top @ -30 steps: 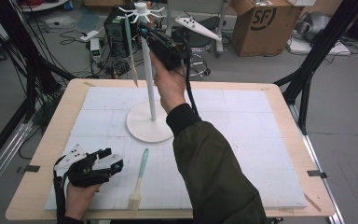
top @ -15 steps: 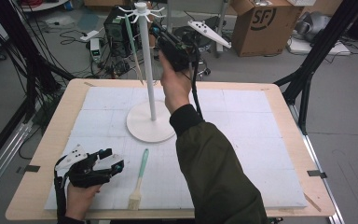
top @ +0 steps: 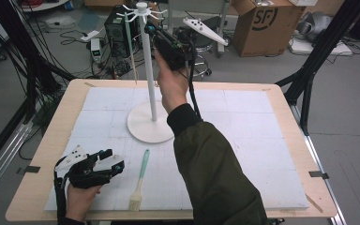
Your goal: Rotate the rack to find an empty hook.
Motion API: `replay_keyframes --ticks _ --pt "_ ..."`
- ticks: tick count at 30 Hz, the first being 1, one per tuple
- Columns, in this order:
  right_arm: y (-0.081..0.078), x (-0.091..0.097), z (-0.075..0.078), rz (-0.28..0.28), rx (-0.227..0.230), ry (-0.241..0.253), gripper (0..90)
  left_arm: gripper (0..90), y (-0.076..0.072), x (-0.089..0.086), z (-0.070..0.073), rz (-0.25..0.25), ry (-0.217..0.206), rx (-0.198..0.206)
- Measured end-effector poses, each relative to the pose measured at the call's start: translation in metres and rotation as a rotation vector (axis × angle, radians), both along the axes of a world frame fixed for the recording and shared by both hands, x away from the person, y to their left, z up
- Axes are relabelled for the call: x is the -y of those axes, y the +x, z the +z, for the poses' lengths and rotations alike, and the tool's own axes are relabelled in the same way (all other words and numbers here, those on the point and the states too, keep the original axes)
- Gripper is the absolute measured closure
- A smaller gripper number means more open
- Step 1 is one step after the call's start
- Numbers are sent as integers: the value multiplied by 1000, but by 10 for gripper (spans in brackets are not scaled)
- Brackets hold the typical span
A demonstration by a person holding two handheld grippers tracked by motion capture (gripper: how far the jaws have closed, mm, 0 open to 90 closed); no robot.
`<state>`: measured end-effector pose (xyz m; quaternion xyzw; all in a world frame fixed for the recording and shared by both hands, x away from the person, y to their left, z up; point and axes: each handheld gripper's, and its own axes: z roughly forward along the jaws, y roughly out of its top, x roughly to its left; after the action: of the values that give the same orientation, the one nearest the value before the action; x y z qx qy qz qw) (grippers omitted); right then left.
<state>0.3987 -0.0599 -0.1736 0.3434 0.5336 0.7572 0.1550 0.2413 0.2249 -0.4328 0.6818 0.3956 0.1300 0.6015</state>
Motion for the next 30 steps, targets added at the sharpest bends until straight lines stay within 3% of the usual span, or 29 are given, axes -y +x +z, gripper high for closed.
replay_keyframes --ticks 9,13,17,22,25,30 --pt "-1 1 0 -3 4 -7 887 233 0 -1 0 1 -7 0" --pt "0 5 -4 -22 -20 -19 632 236 0 -1 0 -1 -9 -1" --pt "-4 10 -8 -35 -6 -49 513 236 0 -1 0 2 -12 -1" --pt "-13 18 -14 -30 3 -72 426 236 -1 -1 0 1 -10 -3" --pt "-18 25 -22 -62 13 -123 403 239 -2 -1 0 0 -1 -1" --pt "-24 39 -39 -83 -5 -158 367 240 -2 0 0 -4 3 -3"
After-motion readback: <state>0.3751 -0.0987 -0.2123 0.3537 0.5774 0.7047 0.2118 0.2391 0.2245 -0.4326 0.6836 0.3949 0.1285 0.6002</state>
